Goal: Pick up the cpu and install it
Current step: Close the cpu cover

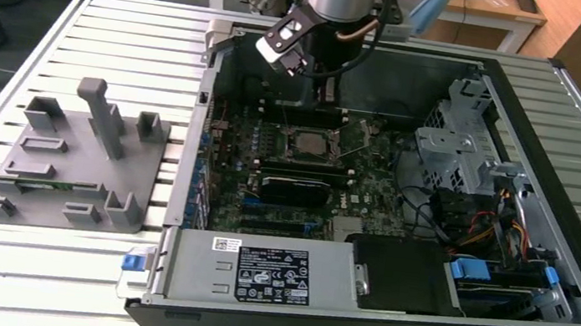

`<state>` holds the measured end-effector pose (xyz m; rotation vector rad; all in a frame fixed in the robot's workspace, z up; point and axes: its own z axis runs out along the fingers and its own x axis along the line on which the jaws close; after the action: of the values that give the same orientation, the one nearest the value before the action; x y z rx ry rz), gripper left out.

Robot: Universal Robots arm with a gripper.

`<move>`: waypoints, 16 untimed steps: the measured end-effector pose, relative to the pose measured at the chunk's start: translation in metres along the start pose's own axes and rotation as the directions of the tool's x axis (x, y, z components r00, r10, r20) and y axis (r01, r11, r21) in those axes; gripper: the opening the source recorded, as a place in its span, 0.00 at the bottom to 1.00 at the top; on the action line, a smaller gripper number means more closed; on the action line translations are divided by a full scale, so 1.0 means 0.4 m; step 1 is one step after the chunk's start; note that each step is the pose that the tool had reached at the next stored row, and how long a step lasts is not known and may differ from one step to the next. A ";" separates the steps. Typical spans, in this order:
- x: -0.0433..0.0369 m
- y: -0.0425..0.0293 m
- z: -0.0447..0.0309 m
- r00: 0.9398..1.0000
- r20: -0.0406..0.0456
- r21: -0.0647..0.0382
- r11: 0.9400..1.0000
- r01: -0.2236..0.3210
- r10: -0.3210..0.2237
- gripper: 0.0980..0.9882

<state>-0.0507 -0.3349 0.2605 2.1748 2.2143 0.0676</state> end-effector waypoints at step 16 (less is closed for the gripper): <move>-0.017 0.001 -0.022 1.000 0.000 0.000 1.000 0.000 0.000 0.01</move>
<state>-0.0507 -0.3417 0.2694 2.1748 2.2143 0.0675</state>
